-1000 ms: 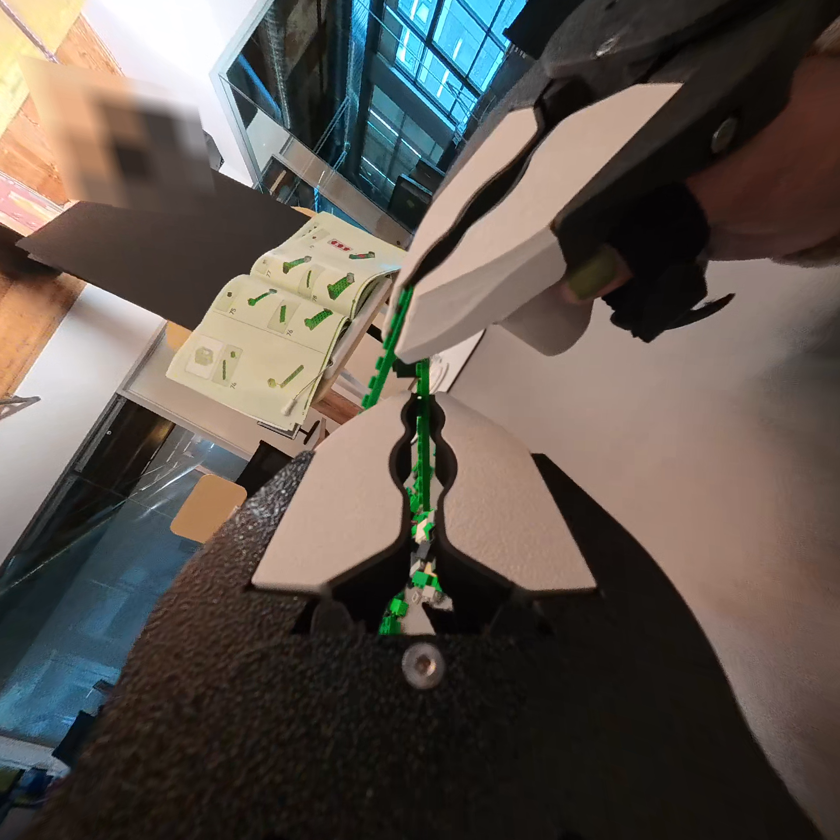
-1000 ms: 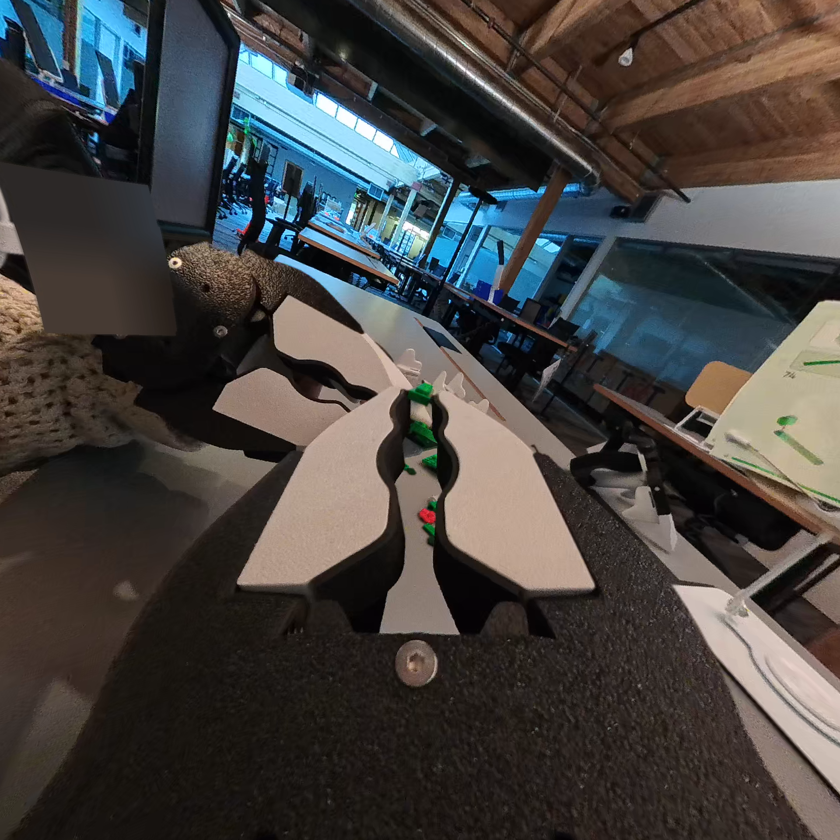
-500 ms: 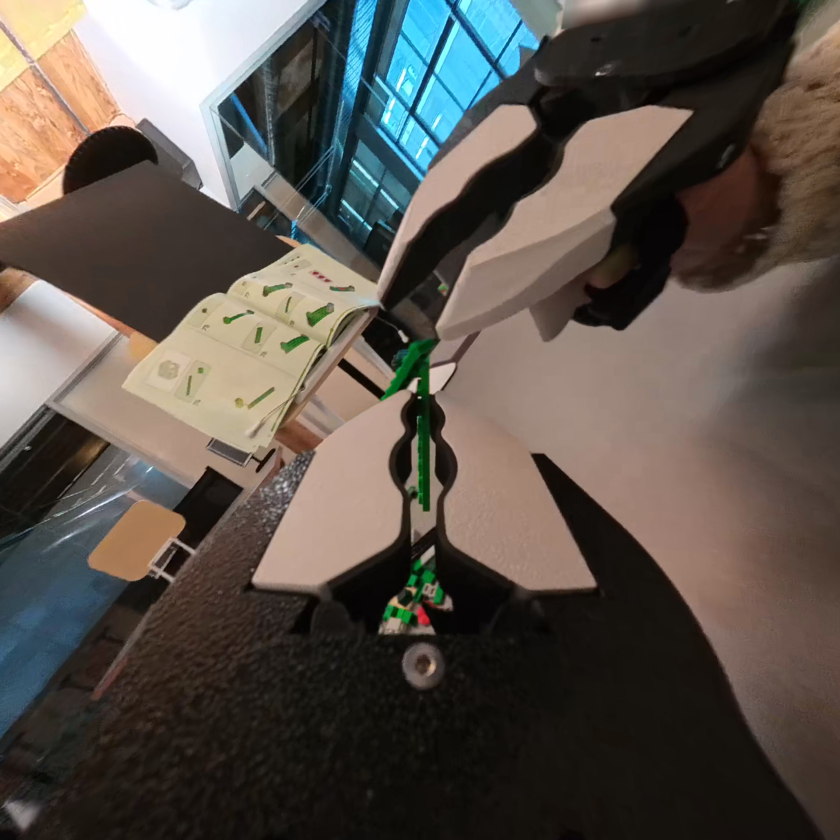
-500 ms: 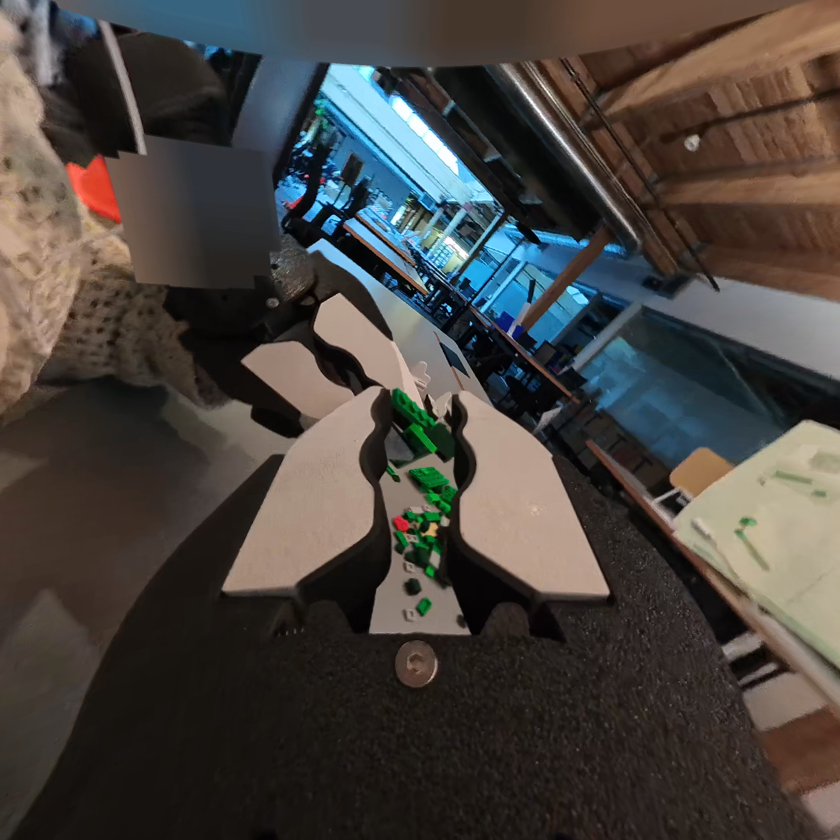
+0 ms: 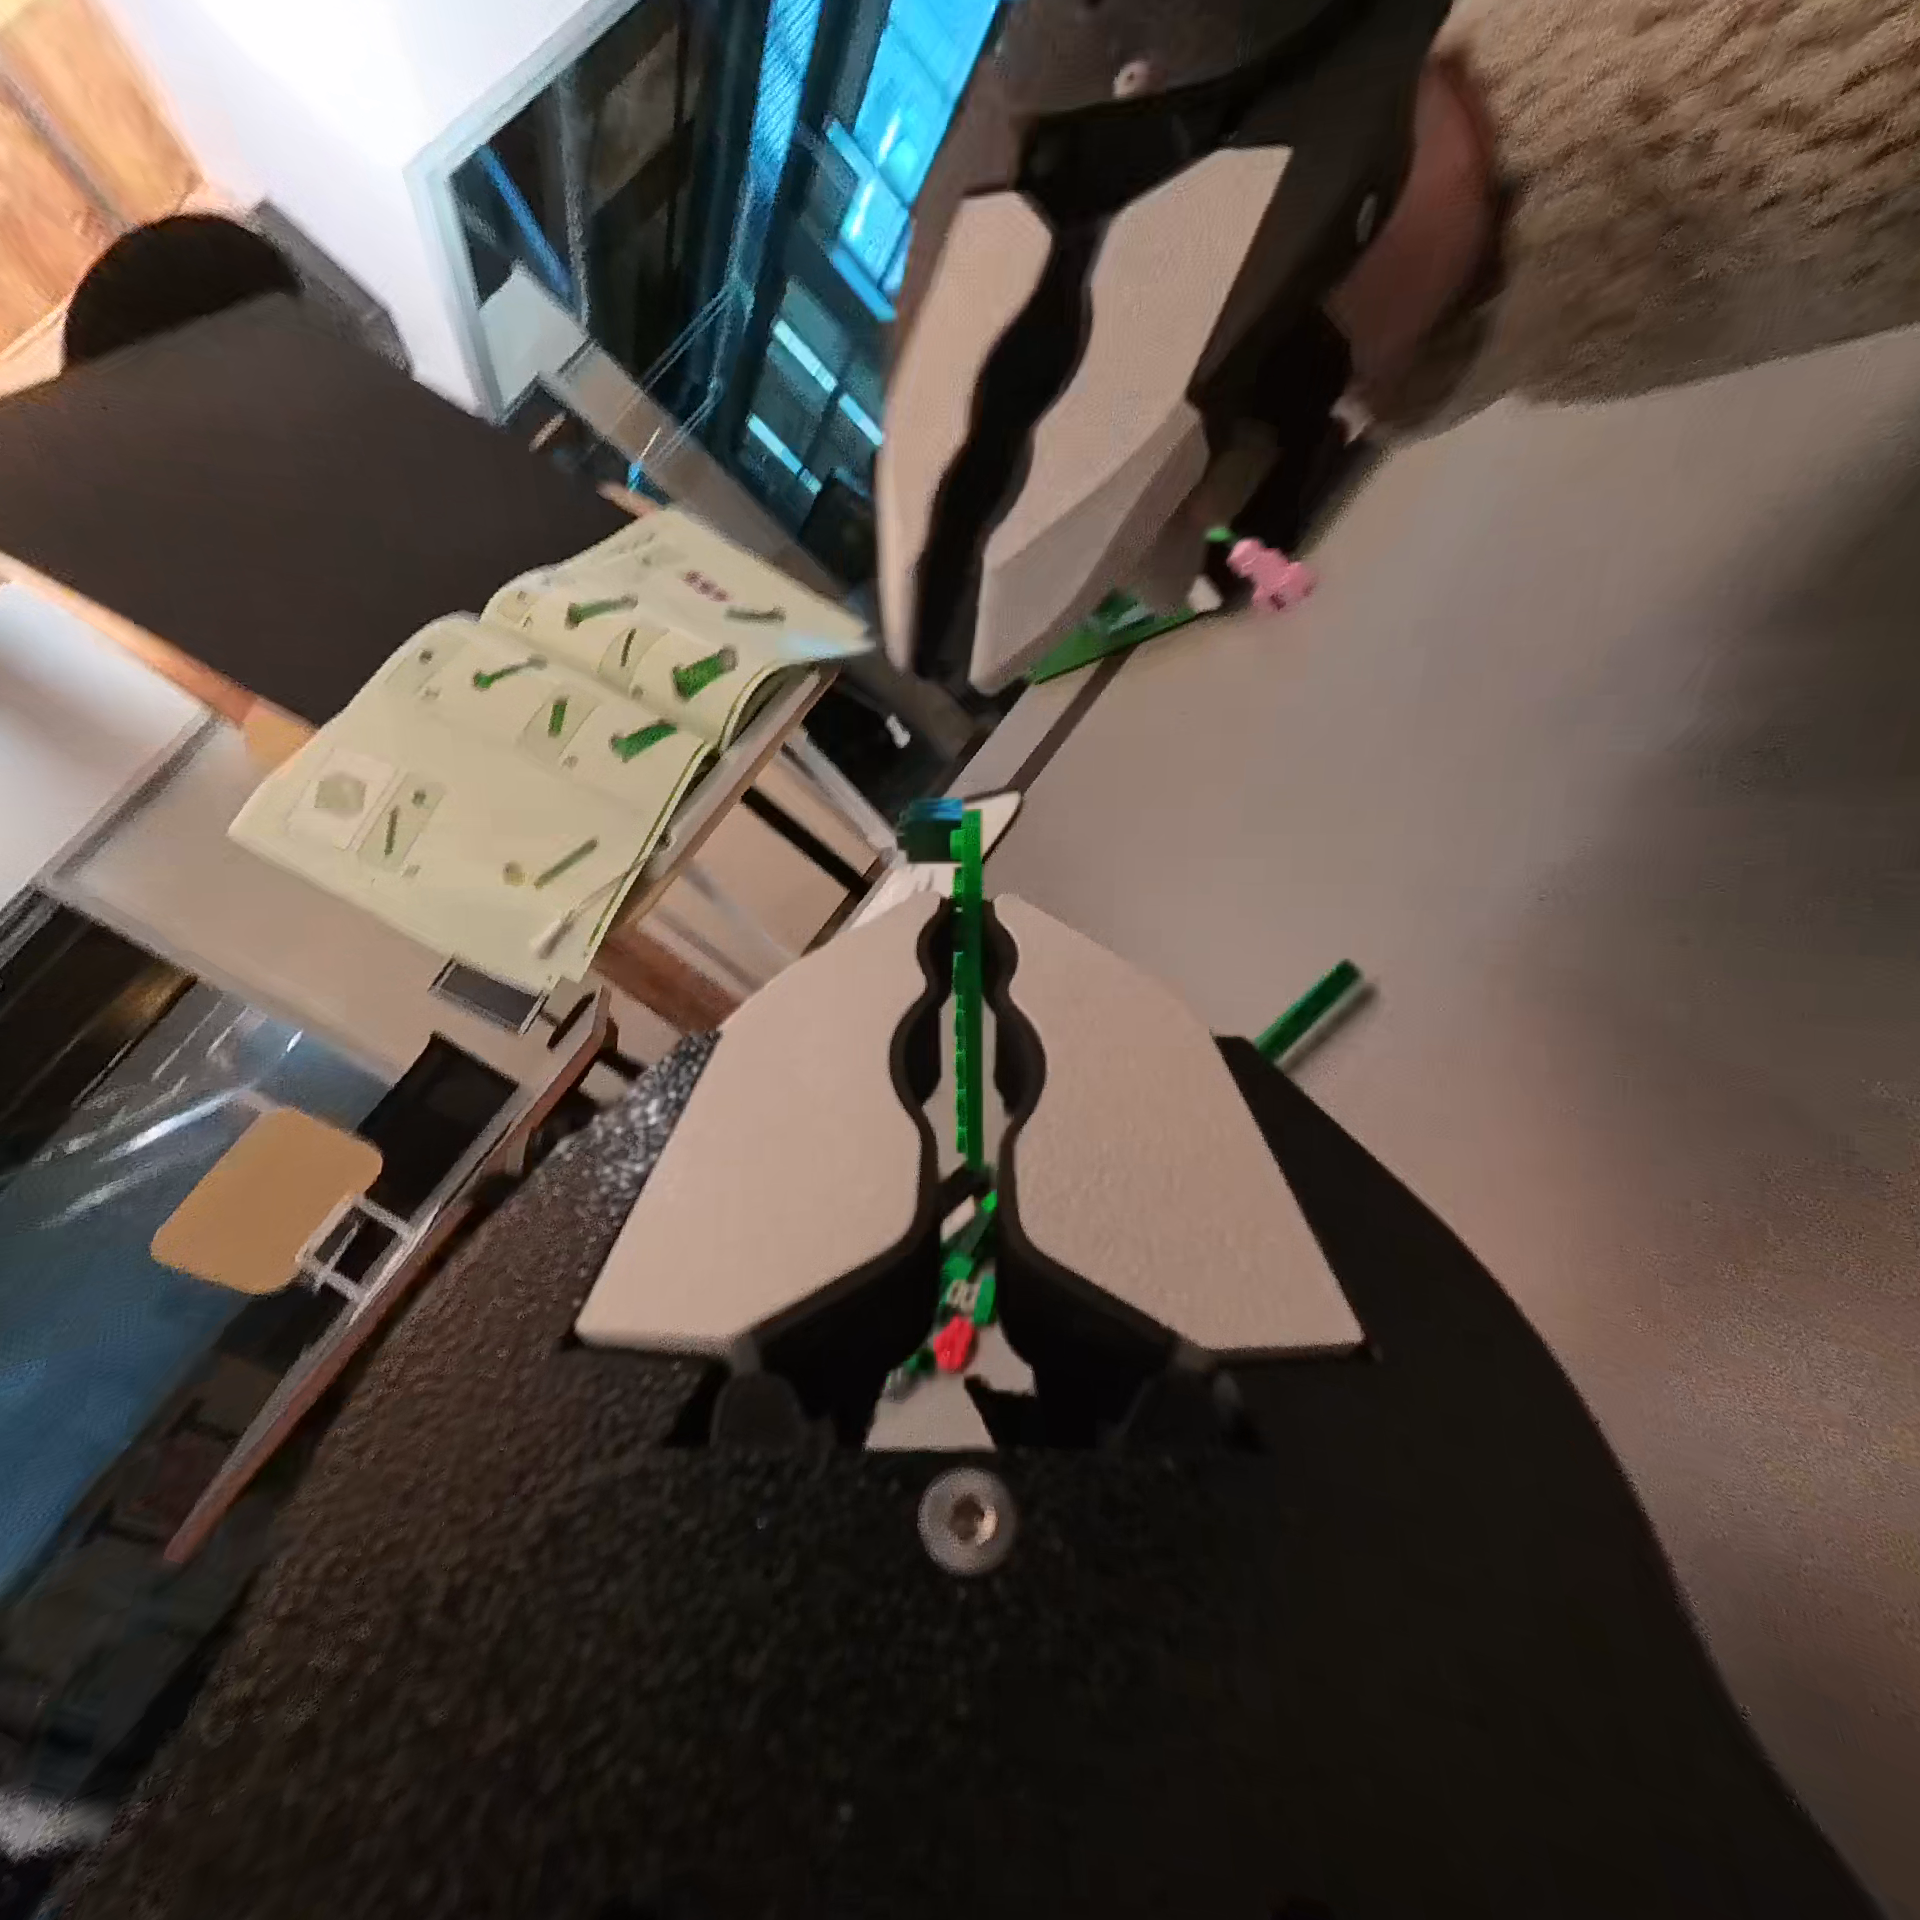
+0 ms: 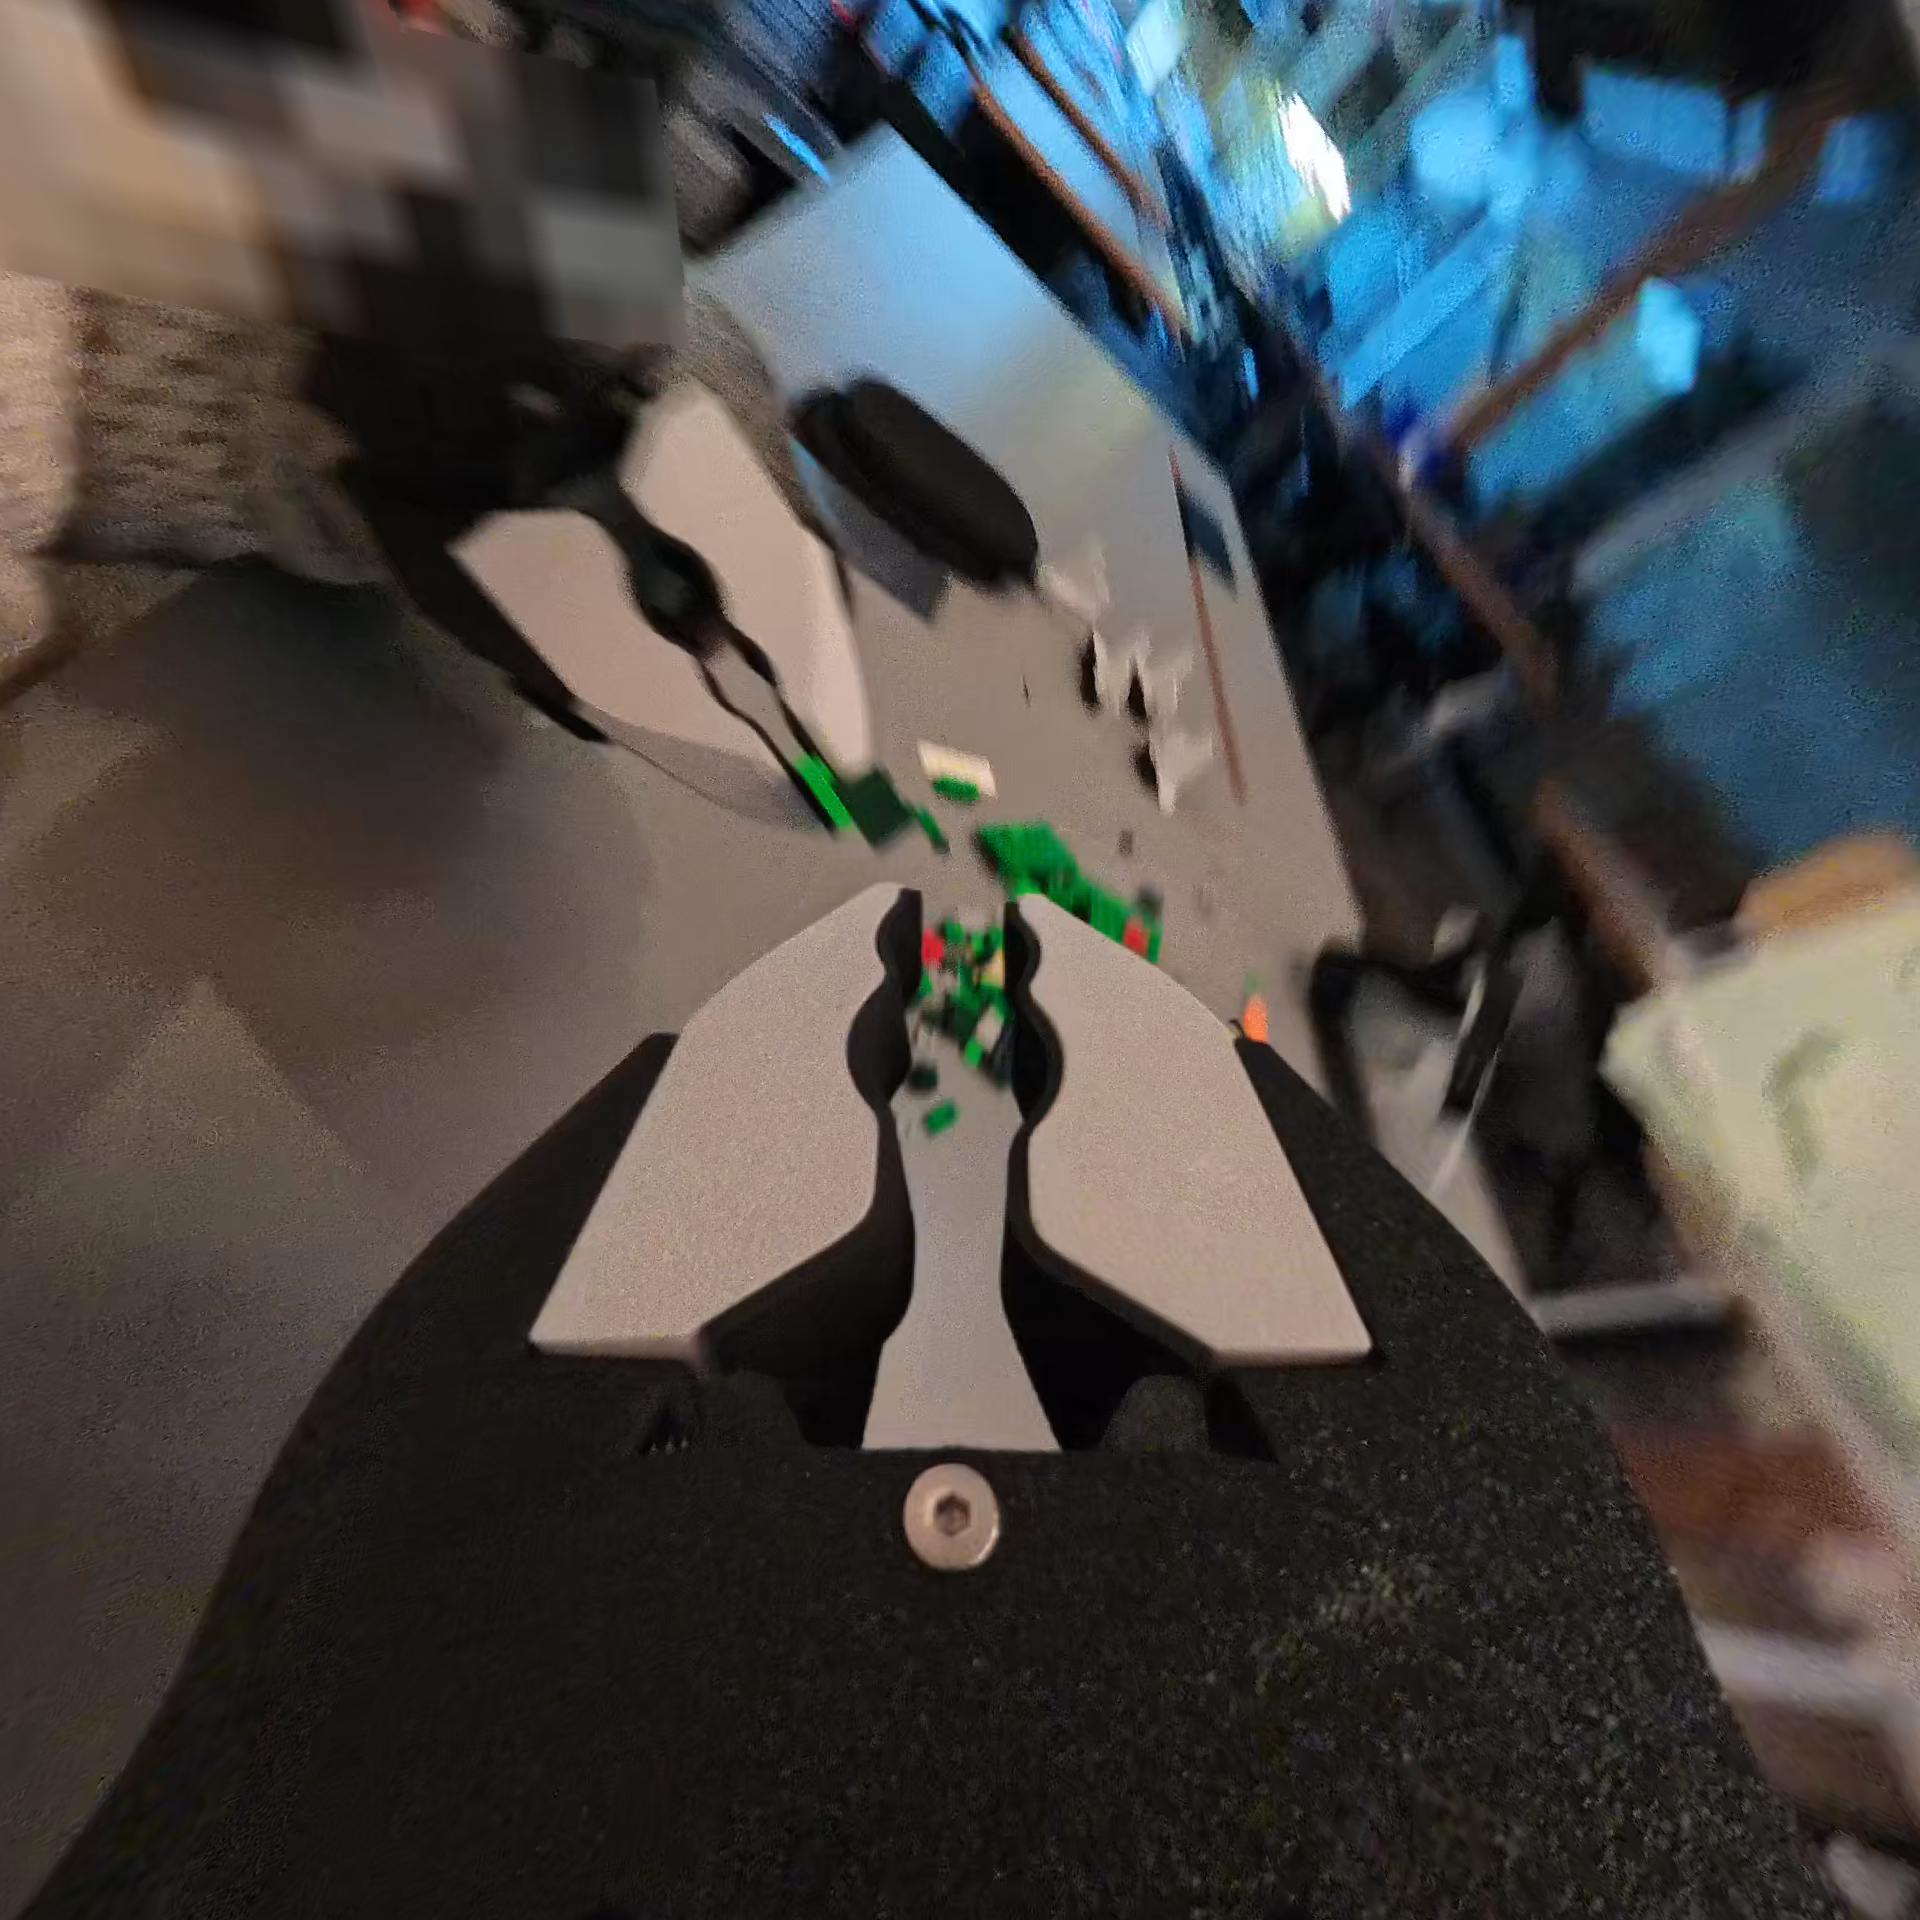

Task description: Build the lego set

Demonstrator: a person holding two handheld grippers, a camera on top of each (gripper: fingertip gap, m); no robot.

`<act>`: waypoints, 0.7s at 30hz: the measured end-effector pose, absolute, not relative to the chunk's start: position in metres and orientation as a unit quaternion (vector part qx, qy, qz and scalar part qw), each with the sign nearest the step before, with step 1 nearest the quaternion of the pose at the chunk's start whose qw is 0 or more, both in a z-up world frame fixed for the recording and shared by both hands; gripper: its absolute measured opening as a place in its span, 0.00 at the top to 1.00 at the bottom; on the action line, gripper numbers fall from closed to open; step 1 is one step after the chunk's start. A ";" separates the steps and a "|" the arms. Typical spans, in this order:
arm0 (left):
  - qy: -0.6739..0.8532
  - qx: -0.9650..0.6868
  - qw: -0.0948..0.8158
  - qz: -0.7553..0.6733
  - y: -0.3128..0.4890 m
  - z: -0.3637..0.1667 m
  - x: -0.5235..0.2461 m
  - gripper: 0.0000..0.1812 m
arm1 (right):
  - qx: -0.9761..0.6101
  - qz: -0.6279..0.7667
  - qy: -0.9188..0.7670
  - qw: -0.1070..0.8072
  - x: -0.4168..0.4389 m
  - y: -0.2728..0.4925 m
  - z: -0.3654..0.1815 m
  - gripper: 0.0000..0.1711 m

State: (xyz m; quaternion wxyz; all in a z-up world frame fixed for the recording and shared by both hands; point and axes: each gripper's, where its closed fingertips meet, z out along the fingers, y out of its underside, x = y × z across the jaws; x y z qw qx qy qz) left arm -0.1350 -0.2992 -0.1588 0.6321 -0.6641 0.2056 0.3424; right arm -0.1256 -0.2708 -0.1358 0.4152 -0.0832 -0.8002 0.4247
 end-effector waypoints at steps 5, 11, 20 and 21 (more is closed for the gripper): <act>0.131 -0.684 0.634 0.335 -0.310 -0.167 -0.161 0.98 | -0.354 0.380 -0.829 0.206 -0.134 -0.238 -0.207 0.92; 0.121 -0.685 0.646 0.314 -0.307 -0.176 -0.161 0.98 | -0.349 0.348 -0.865 0.090 -0.141 -0.222 -0.258 0.91; 0.093 -0.684 0.660 0.297 -0.313 -0.177 -0.168 0.98 | -0.202 0.225 -0.950 0.076 -0.142 -0.239 -0.286 0.96; 0.094 -0.686 0.658 0.298 -0.313 -0.177 -0.169 0.98 | -0.203 0.223 -0.950 0.077 -0.142 -0.240 -0.286 0.96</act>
